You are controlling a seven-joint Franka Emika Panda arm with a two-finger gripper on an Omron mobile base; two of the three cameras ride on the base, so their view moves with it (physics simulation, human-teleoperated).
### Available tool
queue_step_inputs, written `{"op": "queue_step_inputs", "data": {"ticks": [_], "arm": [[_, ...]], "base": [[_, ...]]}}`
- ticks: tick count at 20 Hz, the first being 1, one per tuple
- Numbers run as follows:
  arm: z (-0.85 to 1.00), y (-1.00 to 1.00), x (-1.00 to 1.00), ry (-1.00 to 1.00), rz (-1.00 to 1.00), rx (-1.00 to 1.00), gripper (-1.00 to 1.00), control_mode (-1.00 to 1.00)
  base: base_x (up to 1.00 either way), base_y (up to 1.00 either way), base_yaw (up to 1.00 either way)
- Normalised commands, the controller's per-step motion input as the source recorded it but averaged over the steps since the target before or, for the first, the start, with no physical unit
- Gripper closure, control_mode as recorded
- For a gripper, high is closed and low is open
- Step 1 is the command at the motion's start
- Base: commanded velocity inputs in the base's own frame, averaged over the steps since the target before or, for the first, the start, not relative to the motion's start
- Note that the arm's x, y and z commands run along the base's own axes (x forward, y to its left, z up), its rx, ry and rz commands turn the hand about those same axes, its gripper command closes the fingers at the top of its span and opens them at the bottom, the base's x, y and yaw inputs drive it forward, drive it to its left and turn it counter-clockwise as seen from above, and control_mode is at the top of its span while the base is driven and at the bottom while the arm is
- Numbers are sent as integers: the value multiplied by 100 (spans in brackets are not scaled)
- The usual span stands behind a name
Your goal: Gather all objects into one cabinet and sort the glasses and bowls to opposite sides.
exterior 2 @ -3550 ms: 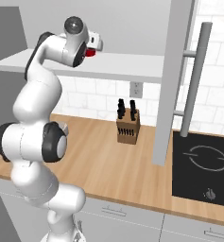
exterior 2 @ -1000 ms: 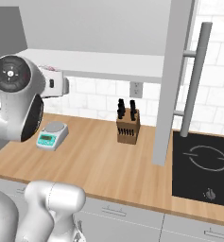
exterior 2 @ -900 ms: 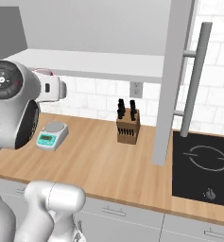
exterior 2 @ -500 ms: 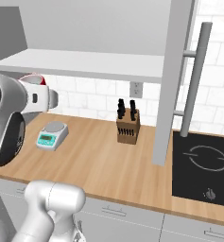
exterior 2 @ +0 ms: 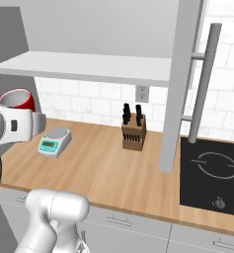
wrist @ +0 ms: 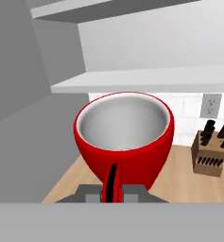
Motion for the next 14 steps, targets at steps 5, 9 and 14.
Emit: {"op": "queue_step_inputs", "data": {"ticks": [5, 9, 14], "arm": [[-1, 0, -13, 0, -3, 0, 100, -100], [0, 0, -8, 6, 0, 9, 100, -100], [0, -3, -34, 7, 0, 9, 100, -100]], "base": [[0, 0, 0], [0, 0, 0], [0, 0, 0]]}}
